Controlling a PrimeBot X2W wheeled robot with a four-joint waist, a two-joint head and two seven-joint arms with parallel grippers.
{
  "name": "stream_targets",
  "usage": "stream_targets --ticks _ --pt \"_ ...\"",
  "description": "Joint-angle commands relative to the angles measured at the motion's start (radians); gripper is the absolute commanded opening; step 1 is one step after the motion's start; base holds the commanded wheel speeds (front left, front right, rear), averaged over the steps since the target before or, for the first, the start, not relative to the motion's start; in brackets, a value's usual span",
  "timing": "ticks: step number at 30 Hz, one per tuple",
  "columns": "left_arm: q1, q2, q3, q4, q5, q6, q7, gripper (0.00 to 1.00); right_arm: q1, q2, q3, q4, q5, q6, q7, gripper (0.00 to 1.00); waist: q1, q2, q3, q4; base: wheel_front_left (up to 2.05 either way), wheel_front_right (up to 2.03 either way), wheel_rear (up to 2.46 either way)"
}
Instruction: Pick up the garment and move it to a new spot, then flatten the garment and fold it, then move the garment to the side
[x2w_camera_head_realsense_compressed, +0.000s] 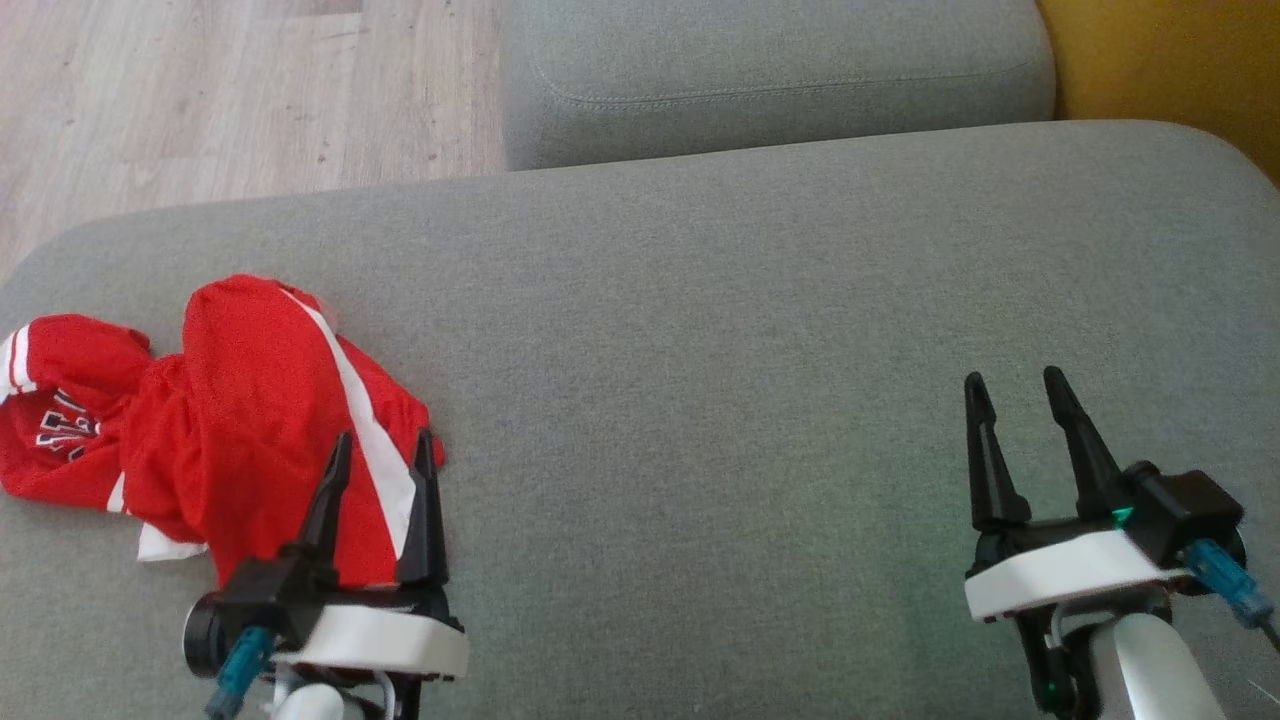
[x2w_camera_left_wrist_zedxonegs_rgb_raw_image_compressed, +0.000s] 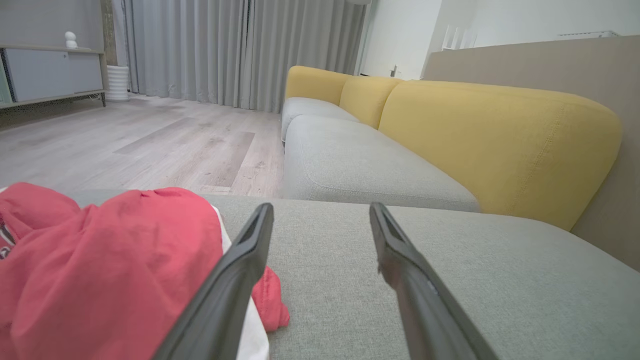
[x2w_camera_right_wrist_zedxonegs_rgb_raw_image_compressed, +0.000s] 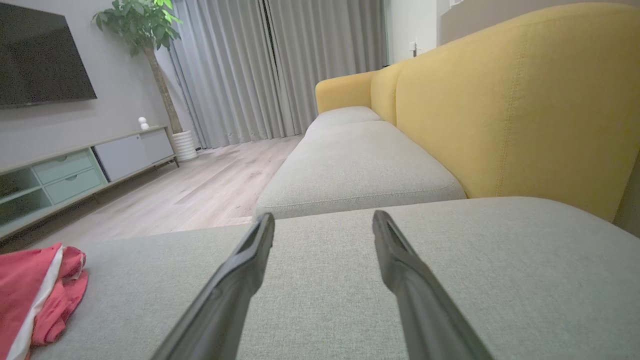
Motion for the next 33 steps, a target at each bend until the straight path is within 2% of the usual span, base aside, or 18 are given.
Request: stream_targets --ticks 1,15,20,24,30,33 --pt "-0.062 0.019 0.015 -0.036 0.037 0.008 -0.015 1.0 -0.062 -0.008 0.026 -0.038 -0.042 -0.001 -0.017 1.0 0.0 0.0 0.0 0.0 0.0 0.0 0.0" --pt "-0.079 0.075 -0.074 -0.035 0.24 0.069 -0.056 1.0 -0.072 -0.009 0.054 -0.064 -0.24 -0.001 -0.058 1.0 0.0 0.0 -0.003 0.0 0.0 0.0 0.0" --pt "-0.078 0.065 -0.08 -0.048 0.249 0.089 -0.068 1.0 -0.072 -0.009 0.064 -0.072 -0.28 -0.001 -0.07 1.0 0.0 0.0 -0.003 0.001 0.0 0.0 0.0" --pt "-0.061 0.022 -0.034 -0.068 0.186 0.072 -0.08 1.0 -0.063 -0.01 0.062 -0.068 -0.195 -0.001 -0.082 1.0 0.0 0.0 -0.004 0.003 0.0 0.0 0.0" --pt "-0.02 -0.029 0.043 -0.057 0.134 0.009 -0.093 1.0 -0.044 -0.01 0.062 -0.029 0.016 -0.001 -0.094 1.0 0.0 0.0 -0.01 0.004 0.0 0.0 0.0" --pt "-0.005 -0.045 0.072 -0.023 0.109 -0.02 -0.093 1.0 -0.037 -0.01 0.075 0.015 0.071 -0.001 -0.094 1.0 0.0 0.0 -0.013 0.002 0.0 0.0 0.0"
